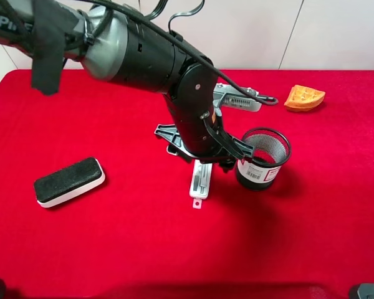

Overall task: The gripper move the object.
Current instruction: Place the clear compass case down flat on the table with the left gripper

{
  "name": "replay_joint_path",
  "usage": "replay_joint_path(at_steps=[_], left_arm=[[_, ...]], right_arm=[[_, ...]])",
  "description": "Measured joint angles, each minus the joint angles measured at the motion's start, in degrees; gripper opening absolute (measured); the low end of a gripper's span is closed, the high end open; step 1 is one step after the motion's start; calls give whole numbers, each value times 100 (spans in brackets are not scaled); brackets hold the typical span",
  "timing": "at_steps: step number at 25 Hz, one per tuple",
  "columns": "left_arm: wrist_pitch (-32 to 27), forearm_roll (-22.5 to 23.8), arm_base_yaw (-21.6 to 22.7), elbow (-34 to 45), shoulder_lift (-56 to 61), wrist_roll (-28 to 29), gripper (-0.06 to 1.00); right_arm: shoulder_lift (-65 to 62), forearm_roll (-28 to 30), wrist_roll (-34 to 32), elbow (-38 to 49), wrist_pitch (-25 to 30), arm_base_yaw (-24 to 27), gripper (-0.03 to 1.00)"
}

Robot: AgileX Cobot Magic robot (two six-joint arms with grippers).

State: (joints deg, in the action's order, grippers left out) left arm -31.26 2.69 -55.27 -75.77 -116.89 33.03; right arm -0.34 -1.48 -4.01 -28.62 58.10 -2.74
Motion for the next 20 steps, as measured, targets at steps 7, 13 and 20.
replay_joint_path(at_steps=[7, 13, 20], left_arm=[[-113, 0, 0, 0, 0, 0, 74], [-360, 0, 0, 0, 110, 0, 74], [-814, 0, 0, -30, 466, 0, 74]], right_arm=[[0, 0, 0, 0, 0, 0, 69], [0, 0, 0, 0, 0, 0, 69], [0, 0, 0, 0, 0, 0, 69]])
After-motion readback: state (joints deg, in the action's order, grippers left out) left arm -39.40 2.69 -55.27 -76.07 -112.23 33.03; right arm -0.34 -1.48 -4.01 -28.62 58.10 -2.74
